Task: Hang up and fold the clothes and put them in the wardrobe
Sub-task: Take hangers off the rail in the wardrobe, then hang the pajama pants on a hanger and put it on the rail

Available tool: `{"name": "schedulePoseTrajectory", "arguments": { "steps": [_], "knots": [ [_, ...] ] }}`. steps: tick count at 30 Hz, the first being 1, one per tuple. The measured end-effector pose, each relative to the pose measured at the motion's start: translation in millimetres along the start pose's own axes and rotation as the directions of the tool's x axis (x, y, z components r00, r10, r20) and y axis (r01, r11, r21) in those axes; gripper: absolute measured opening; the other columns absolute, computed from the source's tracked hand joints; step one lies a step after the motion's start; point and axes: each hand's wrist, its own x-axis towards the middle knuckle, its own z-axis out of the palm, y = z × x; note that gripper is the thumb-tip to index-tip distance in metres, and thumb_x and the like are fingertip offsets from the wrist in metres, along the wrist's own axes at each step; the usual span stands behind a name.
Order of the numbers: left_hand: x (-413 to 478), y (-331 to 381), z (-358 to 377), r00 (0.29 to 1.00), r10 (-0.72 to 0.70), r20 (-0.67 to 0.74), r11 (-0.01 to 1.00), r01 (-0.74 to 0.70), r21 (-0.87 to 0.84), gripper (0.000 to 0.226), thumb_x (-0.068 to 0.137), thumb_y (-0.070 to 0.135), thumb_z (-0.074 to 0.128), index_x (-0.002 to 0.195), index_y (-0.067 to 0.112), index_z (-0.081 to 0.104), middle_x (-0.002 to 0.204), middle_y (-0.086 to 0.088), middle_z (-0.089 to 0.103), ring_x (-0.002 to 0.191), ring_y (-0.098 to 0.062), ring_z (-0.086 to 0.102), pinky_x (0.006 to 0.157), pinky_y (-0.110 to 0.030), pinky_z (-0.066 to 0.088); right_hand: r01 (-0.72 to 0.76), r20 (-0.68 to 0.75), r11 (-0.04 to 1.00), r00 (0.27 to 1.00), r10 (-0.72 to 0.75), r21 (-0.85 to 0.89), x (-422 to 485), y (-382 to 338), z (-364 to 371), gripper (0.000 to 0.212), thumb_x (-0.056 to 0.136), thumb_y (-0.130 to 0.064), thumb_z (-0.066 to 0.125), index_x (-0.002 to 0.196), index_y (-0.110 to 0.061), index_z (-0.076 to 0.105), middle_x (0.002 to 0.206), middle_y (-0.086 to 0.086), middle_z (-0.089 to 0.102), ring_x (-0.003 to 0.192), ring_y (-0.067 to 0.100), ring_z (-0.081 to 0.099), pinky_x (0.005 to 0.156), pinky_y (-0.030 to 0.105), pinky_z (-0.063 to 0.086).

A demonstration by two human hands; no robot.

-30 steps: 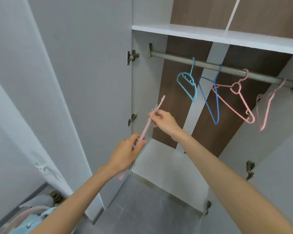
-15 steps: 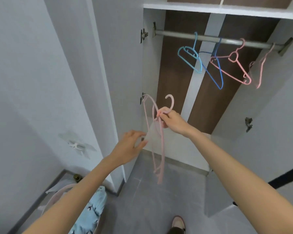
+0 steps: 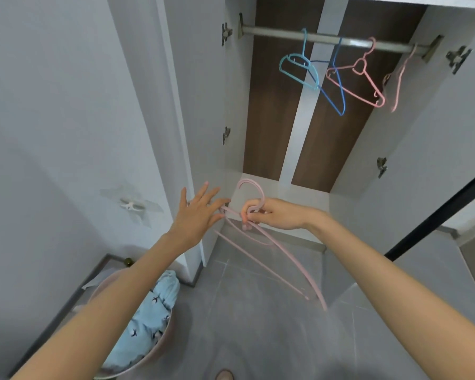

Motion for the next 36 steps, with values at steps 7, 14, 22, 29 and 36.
{"name": "schedulePoseTrajectory", "arguments": {
  "steps": [7, 14, 22, 29, 36],
  "knots": [
    [-59.6, 22.5, 7.5, 0.996, -0.079, 0.031, 0.887, 0.085, -0.454, 0.035, 0.100, 0.042, 0.033, 0.104, 0.019, 0.058, 0.087, -0.002, 0.061, 0.075, -0.021, 0.054, 0.067, -0.032, 0.041, -0.032, -0.151, 0.977, 0.986, 0.065, 0.211, -37.1, 6.4, 52.9, 0.012, 0.100, -0.020, 0.047, 0.096, -0.017, 0.058, 0.091, -0.003, 0.057, 0.078, 0.006, 0.054, 0.069, 0.023, 0.050],
    [-133.3, 38.9, 23.5, 0.975, -0.203, 0.094, 0.778, 0.218, -0.589, 0.028, 0.102, 0.032, 0.041, 0.103, 0.012, 0.061, 0.089, -0.004, 0.065, 0.080, -0.024, 0.057, 0.076, -0.036, 0.044, -0.058, -0.136, 0.968, 0.986, 0.093, 0.245, -51.0, -8.1, 112.7, 0.017, 0.101, -0.028, 0.045, 0.116, -0.026, 0.053, 0.103, 0.008, 0.061, 0.074, 0.014, 0.057, 0.055, 0.017, 0.049],
    [-197.8, 8.5, 50.7, 0.955, -0.295, 0.013, 0.708, 0.228, -0.669, 0.024, 0.101, 0.021, 0.044, 0.112, 0.013, 0.063, 0.104, 0.000, 0.067, 0.091, -0.015, 0.059, 0.084, -0.031, 0.044, -0.136, 0.048, 0.970, 0.991, 0.129, 0.199, -15.1, -30.0, 181.4, 0.021, 0.100, -0.042, 0.040, 0.116, -0.033, 0.050, 0.086, -0.006, 0.058, 0.057, 0.016, 0.063, 0.047, 0.024, 0.050],
    [-235.8, -73.9, 87.5, 0.803, -0.593, 0.058, 0.521, 0.437, -0.733, 0.032, 0.102, 0.023, 0.041, 0.132, 0.016, 0.050, 0.132, 0.000, 0.055, 0.120, -0.019, 0.051, 0.099, -0.031, 0.040, -0.137, -0.089, 0.988, 0.986, 0.143, 0.066, 47.2, -38.5, 213.3, 0.025, 0.100, -0.045, 0.036, 0.105, -0.032, 0.058, 0.089, -0.006, 0.062, 0.064, 0.007, 0.057, 0.064, 0.031, 0.049],
    [-247.8, -183.9, 138.4, 0.721, -0.654, 0.231, 0.405, 0.591, -0.697, 0.034, 0.103, 0.025, 0.040, 0.134, 0.014, 0.048, 0.129, -0.003, 0.058, 0.109, -0.017, 0.057, 0.085, -0.029, 0.042, -0.198, -0.154, 0.972, 0.964, 0.216, 0.126, 141.5, -45.4, 246.8, 0.032, 0.103, -0.039, 0.033, 0.103, -0.026, 0.062, 0.095, -0.003, 0.064, 0.078, 0.015, 0.061, 0.072, 0.033, 0.052]
  ]
}}
